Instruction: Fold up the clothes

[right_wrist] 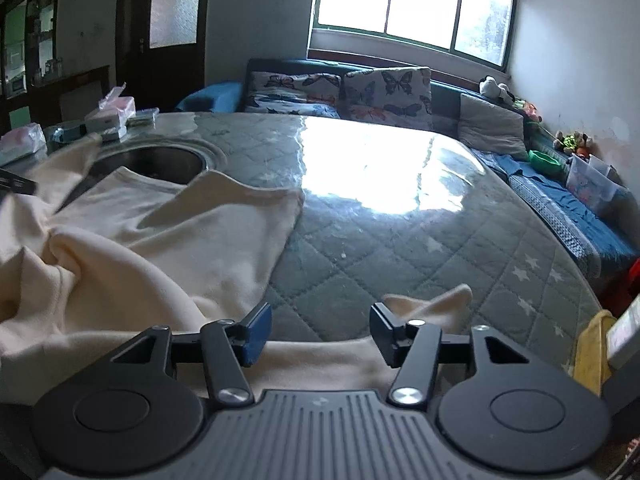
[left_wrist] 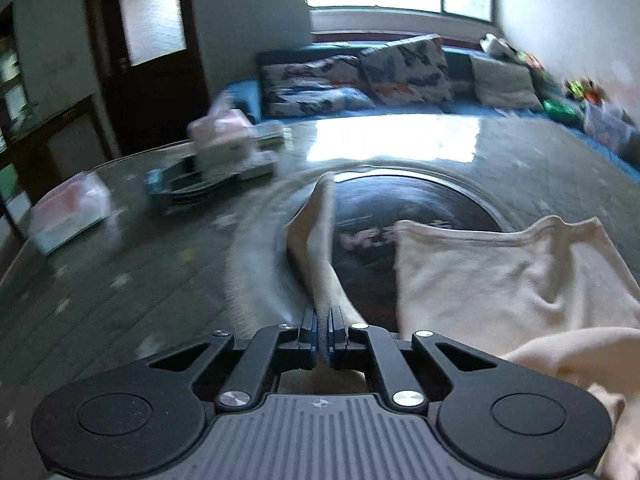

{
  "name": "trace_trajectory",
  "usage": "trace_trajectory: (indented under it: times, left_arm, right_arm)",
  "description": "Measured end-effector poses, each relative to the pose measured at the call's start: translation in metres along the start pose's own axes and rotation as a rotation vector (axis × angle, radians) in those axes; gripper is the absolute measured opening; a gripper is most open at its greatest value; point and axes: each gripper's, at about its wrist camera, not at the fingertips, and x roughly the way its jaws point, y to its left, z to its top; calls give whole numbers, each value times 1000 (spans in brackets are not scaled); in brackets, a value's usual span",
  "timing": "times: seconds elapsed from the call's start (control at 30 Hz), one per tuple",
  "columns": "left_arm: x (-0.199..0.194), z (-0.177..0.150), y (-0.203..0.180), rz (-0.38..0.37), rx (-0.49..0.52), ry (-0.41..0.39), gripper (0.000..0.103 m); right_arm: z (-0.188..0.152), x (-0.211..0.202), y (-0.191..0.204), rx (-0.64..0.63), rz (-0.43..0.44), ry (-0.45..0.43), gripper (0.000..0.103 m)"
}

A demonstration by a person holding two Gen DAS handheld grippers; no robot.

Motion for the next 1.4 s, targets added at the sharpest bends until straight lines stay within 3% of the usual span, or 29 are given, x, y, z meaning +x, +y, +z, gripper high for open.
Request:
trace_trajectory:
  times: [0.27, 0.47, 0.57, 0.67, 0.9, 1.13, 1.23, 1.33, 1.37, 1.4]
  left_arm:
    - [-54, -44, 40, 73, -79, -5, 5]
    - [-62, -72, 53, 97, -55, 72, 9]
    - [-66, -70, 58, 100, -54, 69, 11]
    - [-80, -64, 56, 60, -34, 19, 16]
    - [-104, -56, 9, -170, 103, -61, 36]
    - [-100, -62, -54, -368, 307, -58, 39]
    - [-93, -68, -73, -381, 390, -54, 39]
    - [-84, -72, -84, -350, 423, -54, 31]
    - [-81, -72, -85, -351, 423, -48, 13]
    - [-79, -72, -84, -359, 422, -42, 7]
  right_arm:
    - [-7, -6, -7, 6, -31, 11, 58]
    - [-7, -15, -8, 9, -33, 4, 58]
    - [-2, -23, -3, 2, -1, -22, 58]
    - [5, -31, 5, -12, 55, -45, 58]
    - [16, -39, 42, -87, 266, -48, 56]
    - [21, -35, 82, -192, 363, -30, 56]
    - [23, -31, 90, -221, 378, -25, 56]
    - [23, -28, 97, -253, 393, -13, 56]
    - [22, -27, 99, -262, 396, -9, 56]
    - [22, -25, 101, -270, 398, -4, 56]
